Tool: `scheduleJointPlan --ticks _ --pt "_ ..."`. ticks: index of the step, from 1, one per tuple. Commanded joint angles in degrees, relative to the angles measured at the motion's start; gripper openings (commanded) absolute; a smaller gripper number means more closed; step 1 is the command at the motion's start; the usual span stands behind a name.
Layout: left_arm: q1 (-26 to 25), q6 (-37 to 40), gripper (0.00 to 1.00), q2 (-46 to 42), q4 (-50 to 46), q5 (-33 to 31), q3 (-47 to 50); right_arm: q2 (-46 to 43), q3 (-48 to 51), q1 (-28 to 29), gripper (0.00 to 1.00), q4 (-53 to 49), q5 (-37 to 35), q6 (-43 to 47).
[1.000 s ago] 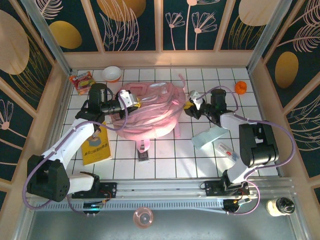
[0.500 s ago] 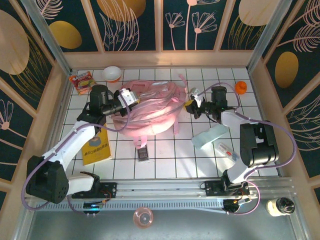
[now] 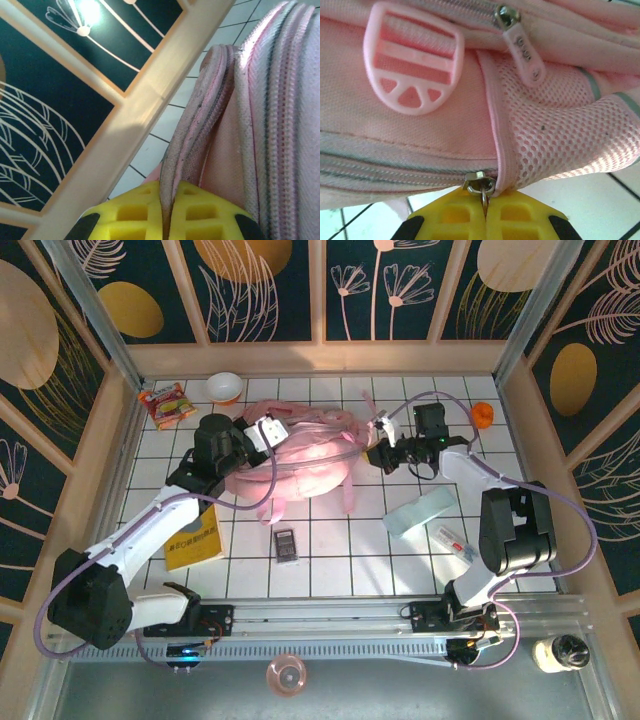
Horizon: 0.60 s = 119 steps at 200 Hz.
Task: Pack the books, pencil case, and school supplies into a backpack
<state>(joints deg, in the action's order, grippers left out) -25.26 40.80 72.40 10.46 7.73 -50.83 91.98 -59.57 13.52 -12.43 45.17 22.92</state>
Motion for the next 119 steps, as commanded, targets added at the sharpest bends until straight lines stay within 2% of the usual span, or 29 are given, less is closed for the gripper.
scheduleJointPlan --ticks 1,23,35,52,61,83,119 --pt "0.66 1.35 0.00 1.89 3.08 -13.82 -1.03 -1.41 -2.36 1.25 0.00 -8.19 5.89 -3.72" --pt "0.23 2.47 0.00 2.48 2.78 -15.75 -0.80 -1.29 -3.18 1.06 0.00 -11.74 5.63 -5.97" --pt "0.25 2.57 0.00 2.00 2.49 -13.60 -0.36 -1.15 -2.80 0.68 0.00 -12.23 4.91 -7.04" --pt "0.14 1.26 0.00 0.87 2.72 -9.76 0.71 0.14 -2.47 0.30 0.00 -11.66 0.10 -10.59" --pt "-0.09 -0.09 0.00 0.72 2.72 -9.38 1.02 0.92 -2.75 0.12 0.00 -11.59 1.18 -12.59" --pt "-1.88 -2.19 0.00 1.89 2.78 -12.37 1.90 0.25 -2.74 1.74 0.00 -10.08 7.90 -17.98" --pt "-5.28 -8.77 0.00 4.98 5.63 -19.41 1.76 -3.64 -3.71 6.20 0.00 -10.89 5.17 -21.56"
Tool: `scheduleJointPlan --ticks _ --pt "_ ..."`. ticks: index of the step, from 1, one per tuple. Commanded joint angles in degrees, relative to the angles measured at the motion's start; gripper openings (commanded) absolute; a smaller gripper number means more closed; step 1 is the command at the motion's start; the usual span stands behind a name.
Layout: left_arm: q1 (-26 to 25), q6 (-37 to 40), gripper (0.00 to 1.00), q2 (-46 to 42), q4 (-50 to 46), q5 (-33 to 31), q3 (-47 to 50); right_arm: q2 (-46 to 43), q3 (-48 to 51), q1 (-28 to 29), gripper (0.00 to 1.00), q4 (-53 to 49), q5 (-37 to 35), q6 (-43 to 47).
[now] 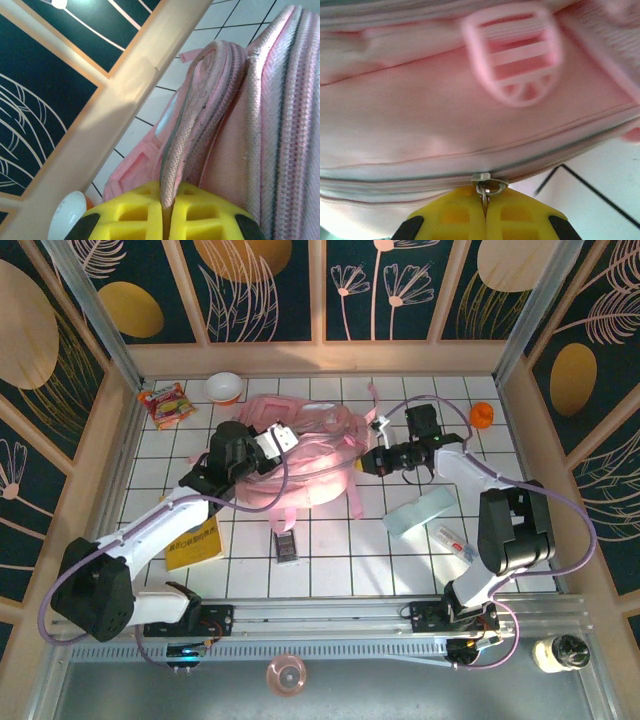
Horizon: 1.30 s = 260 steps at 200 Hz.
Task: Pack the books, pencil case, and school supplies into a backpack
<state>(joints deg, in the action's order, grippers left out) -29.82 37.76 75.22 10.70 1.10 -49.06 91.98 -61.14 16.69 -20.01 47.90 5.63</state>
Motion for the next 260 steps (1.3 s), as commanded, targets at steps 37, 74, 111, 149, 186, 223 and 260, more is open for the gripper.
scheduleJointPlan --ticks 37,74,111,149,186,223,260 --pt "-2.81 -9.95 0.00 7.90 6.37 -22.16 -2.78 -5.83 -4.23 4.60 0.00 -8.48 -0.63 -6.46" --pt "-4.44 -17.81 0.00 12.57 6.90 -25.51 -6.24 -8.32 -5.54 7.47 0.00 -11.80 -1.69 -10.96" --pt "-4.87 -22.31 0.00 18.51 6.54 -30.16 -9.45 -10.48 -6.44 10.45 0.00 -15.78 -3.78 -14.49" --pt "-5.28 -26.22 0.00 18.79 5.52 -25.90 -9.49 -13.16 -3.31 14.19 0.00 -7.94 -0.44 -25.20" --pt "-6.75 -32.24 0.00 16.09 6.17 -17.55 -9.11 -11.63 0.65 19.23 0.00 4.51 -1.07 -36.32" --pt "-6.85 -35.35 0.00 13.55 8.94 -11.59 -7.48 -11.32 0.83 19.15 0.00 6.45 -2.57 -37.49" --pt "-5.88 -31.25 0.00 10.43 11.64 -3.39 -3.57 -16.77 7.66 11.94 0.52 9.79 -1.81 -40.97"
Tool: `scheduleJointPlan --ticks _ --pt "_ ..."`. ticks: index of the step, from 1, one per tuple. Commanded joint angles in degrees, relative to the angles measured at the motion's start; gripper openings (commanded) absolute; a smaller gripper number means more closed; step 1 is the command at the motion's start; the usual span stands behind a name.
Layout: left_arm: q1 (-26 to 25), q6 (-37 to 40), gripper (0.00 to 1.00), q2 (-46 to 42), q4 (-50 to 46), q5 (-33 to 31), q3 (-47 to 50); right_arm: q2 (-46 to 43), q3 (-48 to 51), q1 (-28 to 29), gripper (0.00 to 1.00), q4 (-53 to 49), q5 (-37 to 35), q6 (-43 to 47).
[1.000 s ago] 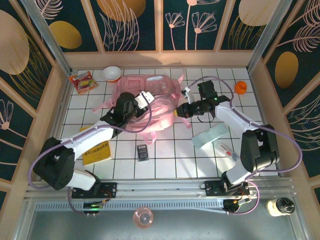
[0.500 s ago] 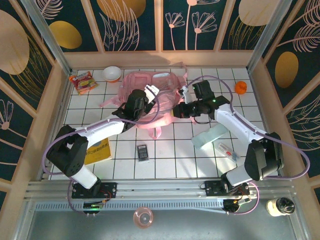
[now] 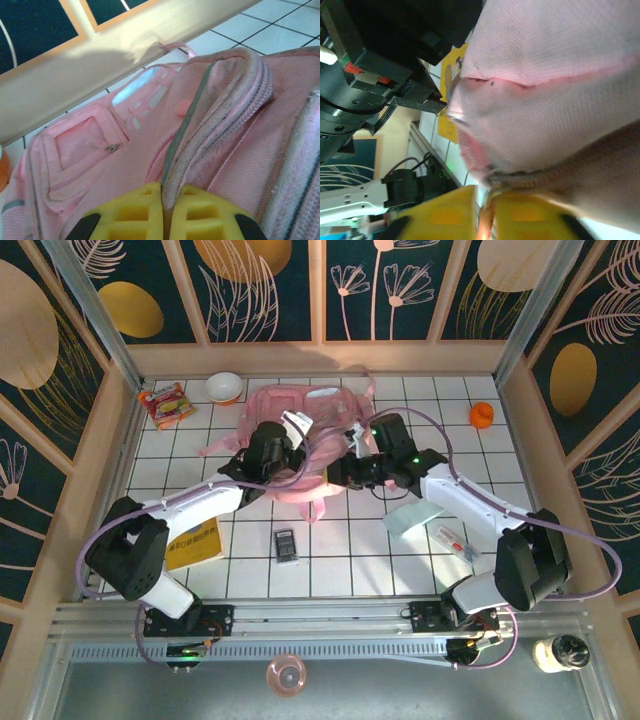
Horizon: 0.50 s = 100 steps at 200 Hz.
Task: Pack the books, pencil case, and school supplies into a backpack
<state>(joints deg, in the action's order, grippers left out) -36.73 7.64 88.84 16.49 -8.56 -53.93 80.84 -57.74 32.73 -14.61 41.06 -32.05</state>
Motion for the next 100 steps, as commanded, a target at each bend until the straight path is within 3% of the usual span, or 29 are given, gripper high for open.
scheduleJointPlan --ticks 1,13,32,77,100 --pt "1.12 -1.04 0.00 -3.30 5.84 6.76 1.38 -5.88 4.58 -4.44 0.53 4.67 5.06 -3.41" --pt "2.23 -0.35 0.00 -4.46 6.64 12.55 2.27 -8.73 8.34 -8.35 0.63 8.48 6.00 -6.18" --pt "3.87 0.55 0.00 -6.65 9.62 20.11 4.56 -10.85 12.29 -12.76 0.69 13.68 6.84 -10.46" --pt "5.58 5.43 0.00 -9.93 11.00 28.93 6.52 -7.71 13.42 -13.31 0.78 16.02 3.69 -13.00" --pt "5.77 7.44 0.00 -10.50 10.77 32.84 6.76 -5.58 14.75 -12.40 0.78 23.59 3.98 -17.57"
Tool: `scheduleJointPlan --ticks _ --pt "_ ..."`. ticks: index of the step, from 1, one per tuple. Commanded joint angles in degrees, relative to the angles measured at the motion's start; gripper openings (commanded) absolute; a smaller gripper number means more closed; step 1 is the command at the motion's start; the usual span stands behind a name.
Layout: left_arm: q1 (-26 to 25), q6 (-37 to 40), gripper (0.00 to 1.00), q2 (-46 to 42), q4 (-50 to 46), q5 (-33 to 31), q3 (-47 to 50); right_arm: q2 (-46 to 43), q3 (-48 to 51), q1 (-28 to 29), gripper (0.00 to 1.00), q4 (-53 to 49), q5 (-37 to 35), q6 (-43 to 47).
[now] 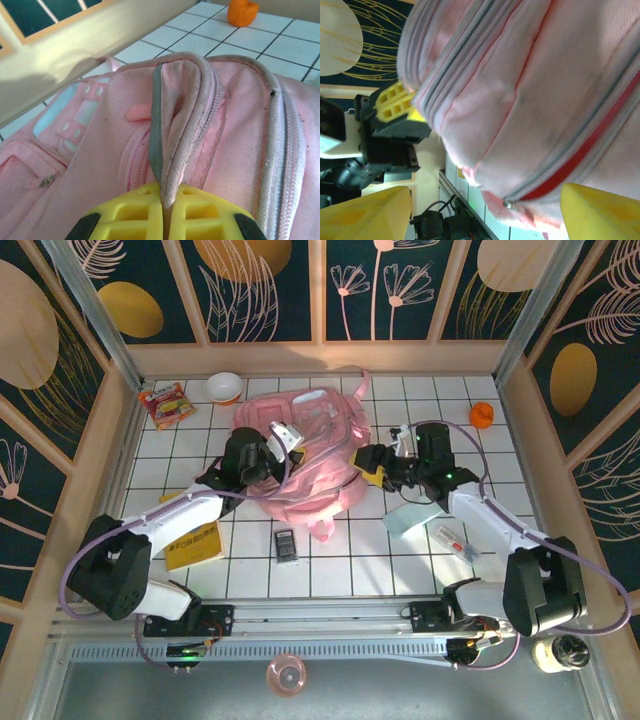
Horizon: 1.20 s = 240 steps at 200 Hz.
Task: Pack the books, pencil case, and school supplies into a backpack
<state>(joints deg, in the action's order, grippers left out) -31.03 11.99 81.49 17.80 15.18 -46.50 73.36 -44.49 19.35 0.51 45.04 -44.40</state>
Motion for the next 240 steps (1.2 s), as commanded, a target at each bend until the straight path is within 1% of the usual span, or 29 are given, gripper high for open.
scheduleJointPlan --ticks 1,25,36,43,53,72,89,95,102,113,121,135,146,157,177,195,221,240 --pt "0.08 3.20 0.00 -3.13 9.45 9.31 -0.64 2.01 1.51 1.05 0.78 8.72 0.07 -5.33" --pt "0.24 4.77 0.00 -2.89 9.40 11.97 -0.69 4.09 0.16 2.29 0.75 11.47 -0.11 -6.38" --pt "0.31 4.89 0.00 -2.65 9.97 12.71 -0.69 4.73 -0.07 2.97 0.72 12.19 -0.75 -7.10" --pt "0.41 4.96 0.00 -2.36 10.27 12.93 -0.87 4.99 0.14 3.49 0.67 13.13 -1.27 -7.86" --pt "0.52 5.12 0.00 -1.85 10.73 12.93 -1.31 5.02 0.97 4.38 0.58 14.83 -2.07 -9.40" --pt "0.91 5.33 0.00 -0.36 11.03 11.49 -2.73 4.02 3.55 5.87 0.32 19.04 -4.68 -12.95" --pt "1.00 5.24 0.00 1.21 10.33 6.90 -4.43 1.69 6.48 7.40 0.10 23.24 -8.53 -16.77" --pt "0.97 5.14 0.00 1.69 9.61 5.02 -5.12 0.73 7.41 8.04 0.05 24.36 -10.37 -18.00" --pt "1.01 4.70 0.00 2.06 8.80 2.80 -5.82 -0.50 8.43 8.90 0.01 25.52 -12.80 -19.31" --pt "0.97 3.93 0.01 1.97 7.86 0.28 -5.98 -2.67 10.14 10.50 0.00 27.35 -17.46 -21.42" --pt "0.98 3.27 0.08 1.45 6.62 -1.00 -5.97 -4.05 11.13 11.63 0.00 28.31 -21.20 -22.83" --pt "1.02 0.97 0.28 -0.55 2.41 -3.74 -6.25 -5.84 12.47 14.42 0.00 30.02 -27.25 -24.84" --pt "0.91 -1.80 0.37 -2.98 -1.86 -6.26 -6.28 -6.78 13.06 16.50 0.00 31.32 -31.86 -25.78" --pt "0.22 -4.88 0.43 -6.07 -5.94 -7.91 -5.68 -7.35 13.03 18.92 0.00 31.67 -36.32 -26.03" --pt "-3.69 -8.42 0.44 -12.46 -12.70 -15.23 -3.06 -7.61 12.46 22.44 0.00 32.19 -42.93 -26.09" --pt "-6.52 -14.84 0.44 -17.72 -18.48 -20.51 -0.80 -7.19 11.64 24.34 0.00 32.73 -45.72 -26.09" --pt "-9.86 -26.11 0.45 -24.26 -24.89 -21.73 3.37 -5.54 10.28 26.23 0.00 34.09 -48.45 -25.82" --pt "-14.73 -32.46 0.45 -26.55 -26.81 -22.43 5.58 -3.99 8.63 26.65 0.00 34.23 -48.11 -25.21"
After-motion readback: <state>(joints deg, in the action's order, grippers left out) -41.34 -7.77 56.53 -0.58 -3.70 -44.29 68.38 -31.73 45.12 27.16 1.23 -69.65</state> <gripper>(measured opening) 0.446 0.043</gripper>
